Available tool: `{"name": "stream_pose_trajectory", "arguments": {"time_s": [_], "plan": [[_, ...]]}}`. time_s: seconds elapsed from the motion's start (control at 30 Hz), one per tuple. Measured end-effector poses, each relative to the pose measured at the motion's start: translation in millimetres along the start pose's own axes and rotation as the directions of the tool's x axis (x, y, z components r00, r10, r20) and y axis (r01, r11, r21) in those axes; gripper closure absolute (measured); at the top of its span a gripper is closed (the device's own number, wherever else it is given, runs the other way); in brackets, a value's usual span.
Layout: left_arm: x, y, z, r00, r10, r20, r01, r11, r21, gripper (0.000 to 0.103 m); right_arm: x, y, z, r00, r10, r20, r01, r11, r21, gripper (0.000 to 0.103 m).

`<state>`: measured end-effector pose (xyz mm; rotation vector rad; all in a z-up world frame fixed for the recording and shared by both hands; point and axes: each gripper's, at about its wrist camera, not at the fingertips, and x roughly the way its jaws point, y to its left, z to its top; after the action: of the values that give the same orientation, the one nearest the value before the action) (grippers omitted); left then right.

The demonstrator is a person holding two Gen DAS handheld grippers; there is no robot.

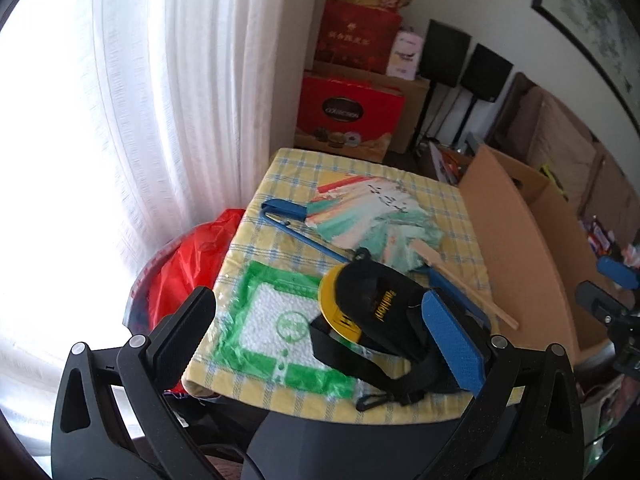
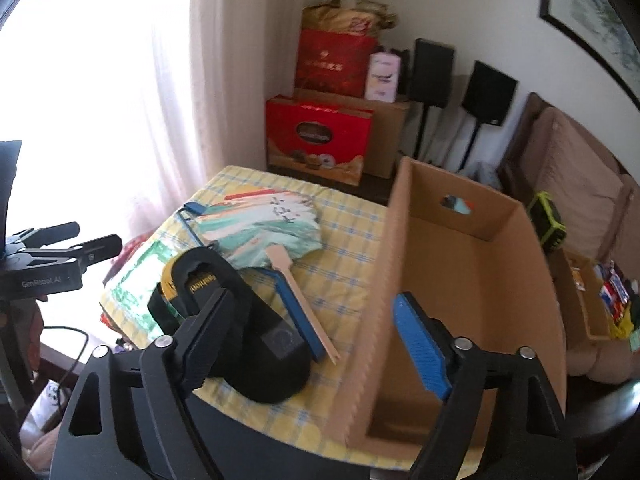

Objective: Organize objects
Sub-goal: 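Move the right tool toward the painted fan's wooden handle on the table, then close the right tool on the wooden handle of the painted fan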

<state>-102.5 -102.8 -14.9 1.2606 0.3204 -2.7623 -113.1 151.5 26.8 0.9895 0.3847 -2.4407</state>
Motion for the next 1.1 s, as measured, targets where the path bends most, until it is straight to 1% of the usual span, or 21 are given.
{"name": "stream_pose_trajectory", "arguments": {"time_s": [0.07, 0.17, 0.27, 0.37, 0.43, 0.5, 0.6, 0.67, 0.73, 0.77, 0.8, 0.87, 0.93, 1.0, 1.07, 1.1], "plan": [[6.4, 1.4, 4.5, 1.0, 0.017, -0.006, -0.017, 1.0, 0.008, 0.0, 12.9, 1.6, 8.7, 0.999, 0.024, -0.024, -0.025, 1.0, -0.015, 0.022], [17.8, 2.7, 10.7, 0.999, 0.022, -0.035, -0.022, 1.0, 0.018, 0.0, 36.1, 6.3, 17.8, 0.996, 0.053, -0.071, -0.056, 0.998, -0.04, 0.022], [30.3, 5.0, 18.0, 0.998, 0.002, -0.068, -0.001, 1.0, 0.006, 0.0, 60.7, 9.1, 23.5, 0.991, 0.062, -0.121, -0.068, 0.997, -0.042, 0.022], [47.2, 8.7, 28.4, 0.992, -0.04, -0.117, 0.038, 0.999, -0.018, 0.0, 84.2, 11.6, 26.2, 0.981, 0.084, -0.173, -0.093, 0.995, -0.042, 0.026], [61.7, 11.4, 35.3, 0.987, -0.053, -0.15, 0.048, 0.998, -0.034, 0.0, 98.8, 12.2, 27.6, 0.973, 0.095, -0.208, -0.105, 0.994, -0.035, 0.029], [77.9, 15.1, 43.8, 0.982, -0.064, -0.177, 0.055, 0.997, -0.054, 0.001, 114.1, 14.5, 29.1, 0.966, 0.082, -0.246, -0.097, 0.994, -0.046, 0.036], [99.6, 19.8, 52.2, 0.973, -0.076, -0.218, 0.059, 0.995, -0.083, 0.01, 135.3, 18.5, 31.1, 0.955, 0.057, -0.293, -0.081, 0.994, -0.072, 0.043], [112.4, 21.6, 55.9, 0.965, -0.105, -0.24, 0.081, 0.991, -0.108, 0.01, 148.6, 20.5, 32.2, 0.946, 0.047, -0.322, -0.078, 0.994, -0.082, 0.045], [125.8, 23.0, 59.4, 0.958, -0.121, -0.259, 0.093, 0.989, -0.117, 0.011, 160.1, 22.6, 33.0, 0.939, 0.029, -0.342, -0.067, 0.993, -0.099, 0.052], [132.2, 22.9, 61.0, 0.956, -0.124, -0.266, 0.096, 0.988, -0.118, 0.011, 166.1, 23.6, 33.0, 0.935, 0.02, -0.355, -0.062, 0.992, -0.106, 0.057], [139.0, 23.6, 62.4, 0.955, -0.125, -0.269, 0.093, 0.987, -0.13, 0.012, 171.4, 23.7, 32.9, 0.93, 0.016, -0.366, -0.06, 0.992, -0.107, 0.06], [149.8, 26.6, 64.4, 0.95, -0.139, -0.279, 0.101, 0.984, -0.148, 0.013, 181.4, 22.5, 31.6, 0.919, 0.011, -0.393, -0.055, 0.994, -0.099, 0.061], [161.4, 31.1, 67.3, 0.942, -0.174, -0.288, 0.122, 0.975, -0.187, 0.019, 189.2, 21.3, 30.0, 0.912, 0.007, -0.41, -0.049, 0.995, -0.09, 0.062], [173.8, 34.2, 69.4, 0.928, -0.217, -0.303, 0.149, 0.962, -0.23, 0.02, 196.4, 20.7, 28.1, 0.904, -0.003, -0.428, -0.042, 0.994, -0.096, 0.064], [183.0, 34.5, 70.9, 0.92, -0.231, -0.318, 0.157, 0.957, -0.243, 0.021, 202.7, 20.0, 26.4, 0.896, -0.018, -0.443, -0.031, 0.994, -0.104, 0.065], [188.1, 33.2, 71.6, 0.917, -0.229, -0.327, 0.154, 0.959, -0.24, 0.024, 205.2, 19.5, 26.0, 0.894, -0.021, -0.448, -0.03, 0.994, -0.106, 0.066]]}}
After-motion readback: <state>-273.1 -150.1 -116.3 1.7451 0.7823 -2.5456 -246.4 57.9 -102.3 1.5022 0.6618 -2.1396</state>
